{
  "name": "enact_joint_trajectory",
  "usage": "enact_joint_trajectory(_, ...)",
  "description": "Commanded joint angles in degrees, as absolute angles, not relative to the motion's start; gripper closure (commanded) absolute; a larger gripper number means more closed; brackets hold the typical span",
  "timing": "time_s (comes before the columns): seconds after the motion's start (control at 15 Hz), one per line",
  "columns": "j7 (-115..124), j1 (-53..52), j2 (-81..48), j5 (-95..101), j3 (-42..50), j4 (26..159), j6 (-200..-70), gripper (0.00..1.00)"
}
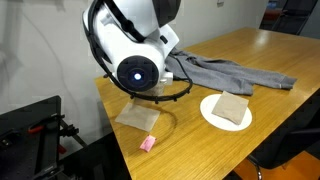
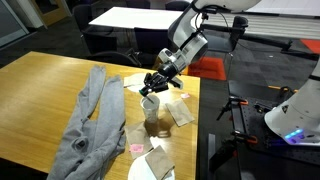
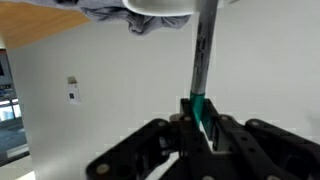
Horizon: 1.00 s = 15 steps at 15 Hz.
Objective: Put the marker in the cup
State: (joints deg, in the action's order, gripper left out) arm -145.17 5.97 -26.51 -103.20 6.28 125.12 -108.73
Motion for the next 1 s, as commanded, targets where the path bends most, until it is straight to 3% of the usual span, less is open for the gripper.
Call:
enact_joint_trajectory(0.0, -148.7, 5.3, -27.3, -105.9, 7.0, 124.6, -109.5, 0.96)
enact_joint_trajectory(0.93, -149.0, 5.3, -30.0, -107.8, 6.9, 121.0, -108.8, 0.96)
